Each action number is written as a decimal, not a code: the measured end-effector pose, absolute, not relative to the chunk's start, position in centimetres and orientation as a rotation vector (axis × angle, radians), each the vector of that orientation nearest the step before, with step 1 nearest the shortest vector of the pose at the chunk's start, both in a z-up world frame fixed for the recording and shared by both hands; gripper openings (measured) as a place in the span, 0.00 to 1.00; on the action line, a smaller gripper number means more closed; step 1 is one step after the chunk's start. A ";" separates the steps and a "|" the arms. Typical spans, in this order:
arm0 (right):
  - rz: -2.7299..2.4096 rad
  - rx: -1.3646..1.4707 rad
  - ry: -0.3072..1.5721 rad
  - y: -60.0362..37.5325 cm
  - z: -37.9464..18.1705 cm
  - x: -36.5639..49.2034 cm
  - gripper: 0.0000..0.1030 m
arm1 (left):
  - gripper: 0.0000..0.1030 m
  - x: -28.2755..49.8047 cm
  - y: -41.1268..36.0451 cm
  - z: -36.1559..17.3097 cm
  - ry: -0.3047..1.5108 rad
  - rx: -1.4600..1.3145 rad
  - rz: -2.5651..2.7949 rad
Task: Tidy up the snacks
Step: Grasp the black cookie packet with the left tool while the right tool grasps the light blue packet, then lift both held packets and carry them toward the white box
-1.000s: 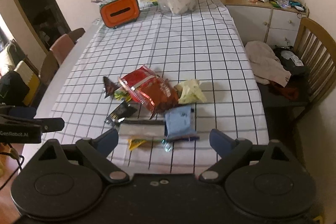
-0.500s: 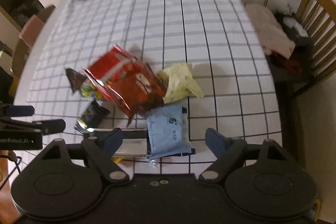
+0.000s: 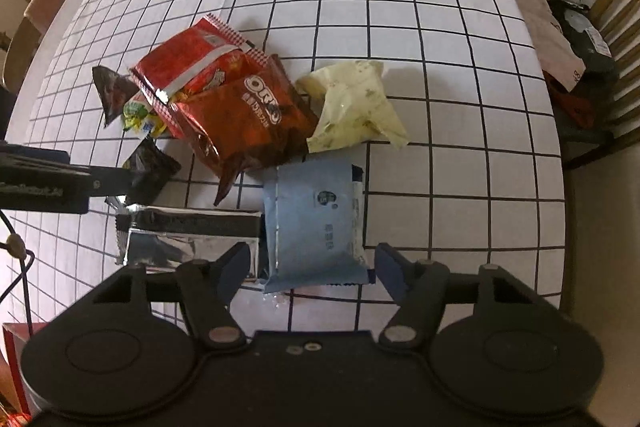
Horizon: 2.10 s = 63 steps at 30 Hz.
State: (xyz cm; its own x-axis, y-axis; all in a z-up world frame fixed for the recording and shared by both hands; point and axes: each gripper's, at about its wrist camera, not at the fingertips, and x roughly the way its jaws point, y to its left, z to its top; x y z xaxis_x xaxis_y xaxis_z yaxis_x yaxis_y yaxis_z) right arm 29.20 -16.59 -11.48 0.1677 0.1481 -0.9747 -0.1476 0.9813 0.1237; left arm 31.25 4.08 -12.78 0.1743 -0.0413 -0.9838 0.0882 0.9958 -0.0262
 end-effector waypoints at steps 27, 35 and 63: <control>0.221 0.074 1.358 -17.1 -12.3 28.8 0.43 | 0.29 31.8 4.5 -14.7 1.419 -0.039 -0.112; 0.234 0.103 1.341 -17.8 -11.0 27.9 0.43 | 0.28 31.2 5.7 -13.7 1.406 -0.063 -0.081; 0.282 0.129 1.268 -18.4 -7.5 24.6 0.43 | 0.50 30.9 5.3 -14.3 1.411 -0.067 -0.034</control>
